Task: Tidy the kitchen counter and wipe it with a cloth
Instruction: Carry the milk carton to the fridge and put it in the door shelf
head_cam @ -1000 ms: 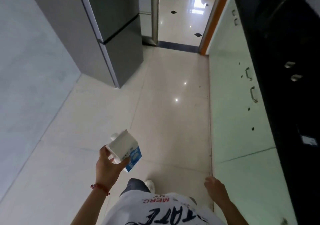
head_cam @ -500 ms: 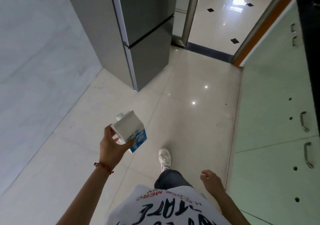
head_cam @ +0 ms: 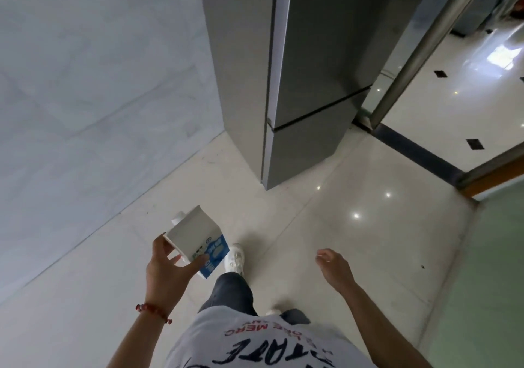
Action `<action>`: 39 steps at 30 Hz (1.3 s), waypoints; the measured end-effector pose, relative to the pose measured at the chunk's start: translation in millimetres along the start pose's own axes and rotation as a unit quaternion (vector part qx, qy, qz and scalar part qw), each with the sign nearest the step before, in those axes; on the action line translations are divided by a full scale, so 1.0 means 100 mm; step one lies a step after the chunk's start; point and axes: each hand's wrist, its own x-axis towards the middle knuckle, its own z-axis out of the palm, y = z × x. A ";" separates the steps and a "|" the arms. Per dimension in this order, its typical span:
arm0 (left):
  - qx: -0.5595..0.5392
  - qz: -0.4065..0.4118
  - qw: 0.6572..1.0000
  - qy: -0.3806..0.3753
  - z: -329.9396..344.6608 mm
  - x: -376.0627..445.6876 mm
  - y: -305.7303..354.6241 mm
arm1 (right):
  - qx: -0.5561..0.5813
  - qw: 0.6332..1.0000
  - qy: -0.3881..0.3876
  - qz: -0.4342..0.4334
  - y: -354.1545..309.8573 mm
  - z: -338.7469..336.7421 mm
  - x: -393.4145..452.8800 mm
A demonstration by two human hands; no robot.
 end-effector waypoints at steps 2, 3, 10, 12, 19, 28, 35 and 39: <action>-0.009 -0.012 1.000 0.008 0.05 0.33 0.07 | 0.002 1.000 0.010 -0.014 -0.30 -0.05 0.26; -0.012 -0.013 1.000 0.010 0.09 0.51 0.11 | 0.005 1.000 0.016 -0.019 -0.44 -0.07 0.39; -0.015 0.030 0.999 -0.024 0.24 1.96 0.83 | 0.024 0.995 0.053 -0.078 -1.67 -0.32 1.15; -0.014 0.075 0.996 -0.044 0.23 2.35 1.15 | 0.049 0.988 0.082 -0.118 -2.12 -0.48 1.32; -0.005 0.175 0.983 -0.062 0.35 3.33 2.04 | 0.170 0.890 0.314 -0.284 -3.63 -1.18 1.71; -0.012 0.134 0.989 -0.064 0.70 3.49 2.17 | 0.182 0.777 0.494 -0.343 -4.32 -1.70 2.30; -0.003 0.099 0.992 -0.073 0.84 3.47 2.21 | 0.130 0.755 0.519 -0.377 -4.21 -1.80 2.36; -0.001 0.102 0.992 -0.071 0.89 3.44 2.28 | 0.128 0.754 0.518 -0.383 -4.21 -1.83 2.36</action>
